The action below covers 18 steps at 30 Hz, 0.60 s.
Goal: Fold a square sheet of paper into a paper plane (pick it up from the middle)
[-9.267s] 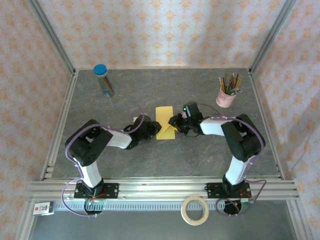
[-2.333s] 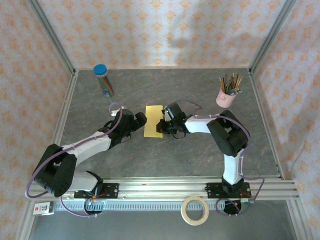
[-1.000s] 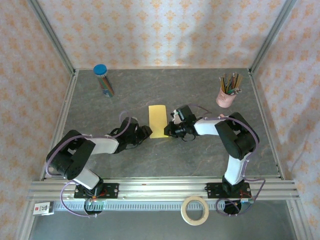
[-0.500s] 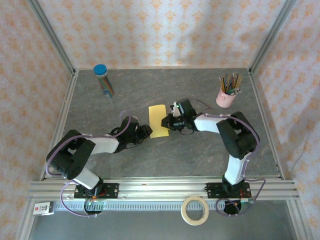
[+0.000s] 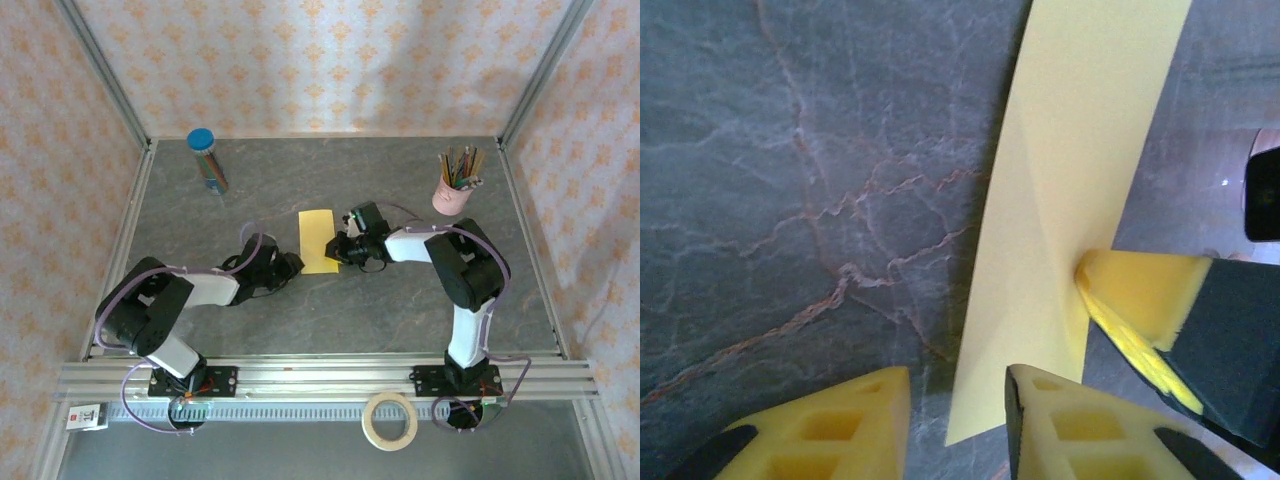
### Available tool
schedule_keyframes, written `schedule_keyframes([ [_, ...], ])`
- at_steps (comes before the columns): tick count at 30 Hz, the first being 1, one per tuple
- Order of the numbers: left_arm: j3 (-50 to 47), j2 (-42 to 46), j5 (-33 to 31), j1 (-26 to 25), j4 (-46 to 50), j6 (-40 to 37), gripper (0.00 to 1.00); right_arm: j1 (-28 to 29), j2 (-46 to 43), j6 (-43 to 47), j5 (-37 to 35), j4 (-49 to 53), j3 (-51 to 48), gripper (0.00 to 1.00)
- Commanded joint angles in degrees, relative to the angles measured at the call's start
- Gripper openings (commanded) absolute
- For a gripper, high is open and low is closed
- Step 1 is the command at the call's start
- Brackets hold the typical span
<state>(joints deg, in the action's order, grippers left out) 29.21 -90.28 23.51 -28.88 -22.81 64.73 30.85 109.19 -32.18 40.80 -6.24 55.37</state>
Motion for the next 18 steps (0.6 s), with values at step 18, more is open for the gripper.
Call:
schedule_keyframes([
  [18, 5.47, -8.18, 9.85, 3.06, -13.14, 1.46, 0.26, -0.18, 1.73, 0.77, -3.55, 4.4, -1.6, 0.13],
])
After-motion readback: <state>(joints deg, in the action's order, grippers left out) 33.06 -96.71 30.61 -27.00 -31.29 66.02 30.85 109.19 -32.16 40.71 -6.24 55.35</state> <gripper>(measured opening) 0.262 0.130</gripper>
